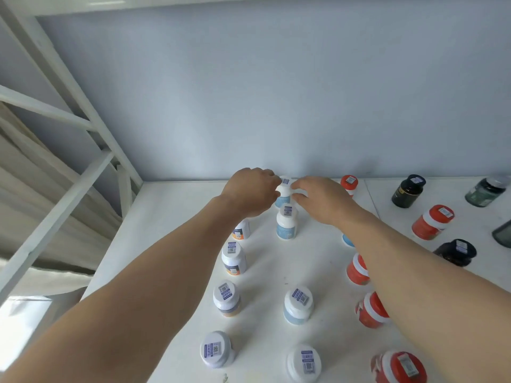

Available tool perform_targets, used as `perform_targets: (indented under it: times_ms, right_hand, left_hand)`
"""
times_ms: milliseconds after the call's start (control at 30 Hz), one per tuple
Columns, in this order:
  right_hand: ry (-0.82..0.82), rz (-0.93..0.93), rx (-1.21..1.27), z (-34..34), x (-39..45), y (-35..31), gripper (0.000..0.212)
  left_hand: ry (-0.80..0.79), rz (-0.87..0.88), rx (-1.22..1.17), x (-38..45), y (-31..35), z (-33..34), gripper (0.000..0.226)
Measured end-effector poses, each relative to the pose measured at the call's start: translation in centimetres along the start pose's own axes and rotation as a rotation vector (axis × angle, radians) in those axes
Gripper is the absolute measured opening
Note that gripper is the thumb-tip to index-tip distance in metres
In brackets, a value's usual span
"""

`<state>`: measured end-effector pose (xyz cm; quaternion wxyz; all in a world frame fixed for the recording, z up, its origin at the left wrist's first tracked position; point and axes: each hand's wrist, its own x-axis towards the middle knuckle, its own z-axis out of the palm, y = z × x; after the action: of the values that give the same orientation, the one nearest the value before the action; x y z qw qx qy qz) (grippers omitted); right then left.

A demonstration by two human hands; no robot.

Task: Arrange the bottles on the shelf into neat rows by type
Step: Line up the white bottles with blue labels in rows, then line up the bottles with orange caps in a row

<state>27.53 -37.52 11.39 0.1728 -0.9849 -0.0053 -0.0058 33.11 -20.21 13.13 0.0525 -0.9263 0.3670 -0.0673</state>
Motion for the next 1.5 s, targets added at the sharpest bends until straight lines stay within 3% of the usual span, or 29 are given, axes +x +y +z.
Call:
perform_targets:
  times_ms: [467,800,1100,1300,1500]
  right_hand:
    - [0.154,0.086,-0.037,-3.9,-17.4,-3.9,0.034]
    - [0.191,0.152,0.065,-4.3,-28.7,-3.1,0.036]
    - [0.187,0.247,0.226,0.3,-37.0,4.4,0.041]
    - [-0.081,0.153,0.035,4.2,-37.4,9.0,0.054]
    - [-0.017,0.081,-0.094,8.3,-36.3,11.5,0.055]
  left_hand:
    - [0.145,0.152,-0.033,-11.2,9.1,-5.9,0.034]
    - [0.139,0.195,-0.105,-19.1,16.8,-6.4,0.036]
    - [0.079,0.012,-0.246,-24.6,25.0,-0.9,0.036]
    - [0.0,-0.13,-0.319,-24.3,29.0,4.0,0.048]
    - [0.005,-0.159,-0.351,-24.1,31.0,8.9,0.056]
